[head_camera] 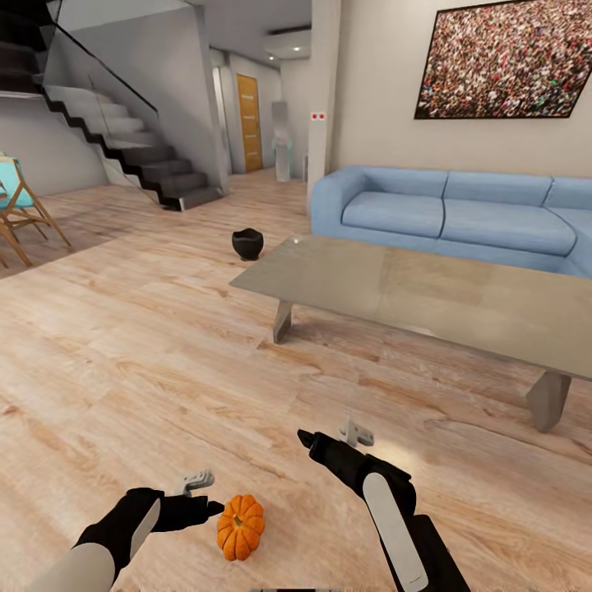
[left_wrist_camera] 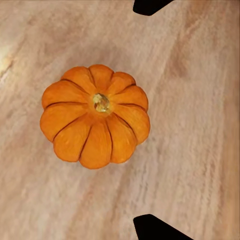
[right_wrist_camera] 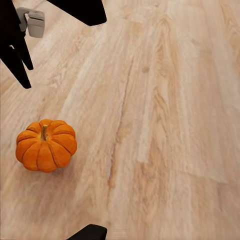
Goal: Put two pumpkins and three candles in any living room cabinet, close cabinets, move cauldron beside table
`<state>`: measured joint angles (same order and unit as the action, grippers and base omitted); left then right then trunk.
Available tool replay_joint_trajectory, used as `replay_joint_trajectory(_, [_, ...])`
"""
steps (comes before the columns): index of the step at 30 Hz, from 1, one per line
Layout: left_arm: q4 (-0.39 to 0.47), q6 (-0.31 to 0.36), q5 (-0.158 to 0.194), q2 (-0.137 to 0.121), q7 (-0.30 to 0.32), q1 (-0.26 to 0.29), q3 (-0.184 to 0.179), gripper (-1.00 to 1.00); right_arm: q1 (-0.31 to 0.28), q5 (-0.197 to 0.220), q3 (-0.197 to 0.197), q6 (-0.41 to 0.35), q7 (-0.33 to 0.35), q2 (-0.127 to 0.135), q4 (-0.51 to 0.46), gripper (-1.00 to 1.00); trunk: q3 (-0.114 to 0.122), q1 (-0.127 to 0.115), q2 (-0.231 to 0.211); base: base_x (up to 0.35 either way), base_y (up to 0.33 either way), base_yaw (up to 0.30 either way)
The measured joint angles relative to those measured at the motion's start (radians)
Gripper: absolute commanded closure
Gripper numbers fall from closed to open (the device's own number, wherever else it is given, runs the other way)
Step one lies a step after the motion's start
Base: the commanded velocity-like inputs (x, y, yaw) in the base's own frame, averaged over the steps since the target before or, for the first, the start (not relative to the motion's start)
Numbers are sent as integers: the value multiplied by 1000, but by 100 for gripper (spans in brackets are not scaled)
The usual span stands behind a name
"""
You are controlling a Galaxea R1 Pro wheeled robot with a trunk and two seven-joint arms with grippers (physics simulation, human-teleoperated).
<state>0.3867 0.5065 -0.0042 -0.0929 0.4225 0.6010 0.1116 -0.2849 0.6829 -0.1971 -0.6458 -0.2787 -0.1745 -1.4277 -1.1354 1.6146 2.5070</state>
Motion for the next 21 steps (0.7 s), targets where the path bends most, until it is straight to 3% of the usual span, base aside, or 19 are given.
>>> replay_joint_trajectory(10, [0,0,0,-3,0,0,1,-100,0,1,-3,1,8,0,-1,-100,-19,2,1,0,0,0])
replay_joint_trajectory(12, [0,0,0,-3,0,0,1,-100,0,1,-14,1,7,0,-4,-100,-27,3,2,0,0,0])
replay_joint_trajectory(17, [0,1,0,-6,1,0,2,-100,-1,2,-96,-4,2,0,-43,-100,-46,5,3,0,0,0])
replay_joint_trajectory(21, [0,1,-1,-4,0,0,0,-100,-1,9,-115,-8,-1,0,-65,-100,-62,7,4,0,0,0])
